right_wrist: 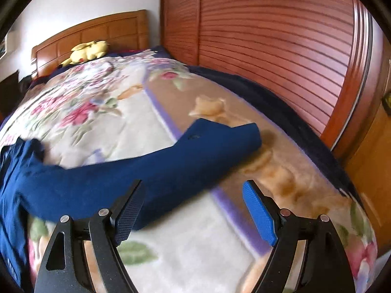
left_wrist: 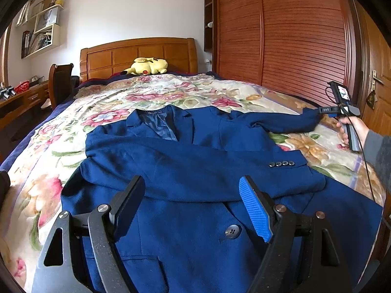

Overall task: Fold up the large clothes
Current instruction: 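Grasp the blazer sleeve cuff with the right tool, then lift the sleeve with the right tool and fold it back over the blazer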

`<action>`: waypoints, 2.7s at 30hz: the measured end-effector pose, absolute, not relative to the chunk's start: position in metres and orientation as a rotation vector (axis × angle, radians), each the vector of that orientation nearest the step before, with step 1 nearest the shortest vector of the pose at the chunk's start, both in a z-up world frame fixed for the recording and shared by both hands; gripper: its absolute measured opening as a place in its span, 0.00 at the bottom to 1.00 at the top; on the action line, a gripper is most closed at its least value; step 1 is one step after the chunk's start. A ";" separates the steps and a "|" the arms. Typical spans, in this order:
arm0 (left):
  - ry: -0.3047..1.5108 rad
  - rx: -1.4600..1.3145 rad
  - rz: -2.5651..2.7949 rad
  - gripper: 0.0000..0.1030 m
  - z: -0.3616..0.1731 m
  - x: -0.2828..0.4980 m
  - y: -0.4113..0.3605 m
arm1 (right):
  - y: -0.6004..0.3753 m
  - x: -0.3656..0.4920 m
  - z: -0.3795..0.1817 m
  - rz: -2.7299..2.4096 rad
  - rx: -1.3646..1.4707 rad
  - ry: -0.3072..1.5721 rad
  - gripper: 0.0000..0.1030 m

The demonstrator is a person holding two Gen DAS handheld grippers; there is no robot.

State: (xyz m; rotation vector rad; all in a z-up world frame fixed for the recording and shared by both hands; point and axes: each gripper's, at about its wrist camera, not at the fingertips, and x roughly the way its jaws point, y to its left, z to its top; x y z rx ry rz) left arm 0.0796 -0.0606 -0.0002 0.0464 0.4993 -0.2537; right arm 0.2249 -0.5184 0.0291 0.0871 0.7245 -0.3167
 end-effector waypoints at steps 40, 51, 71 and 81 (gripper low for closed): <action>0.500 0.040 -0.248 0.78 0.001 0.071 -0.053 | -0.371 0.186 0.116 -0.077 -0.241 0.576 0.06; 0.483 0.050 -0.244 0.78 0.011 0.052 -0.034 | -0.282 0.125 0.140 0.083 -0.323 0.491 0.06; 0.465 0.013 -0.177 0.78 0.019 0.034 0.021 | -0.171 0.085 0.166 0.407 -0.363 0.390 0.06; 0.461 0.007 -0.167 0.78 0.019 0.034 0.026 | -0.186 0.089 0.111 0.476 -0.365 0.530 0.06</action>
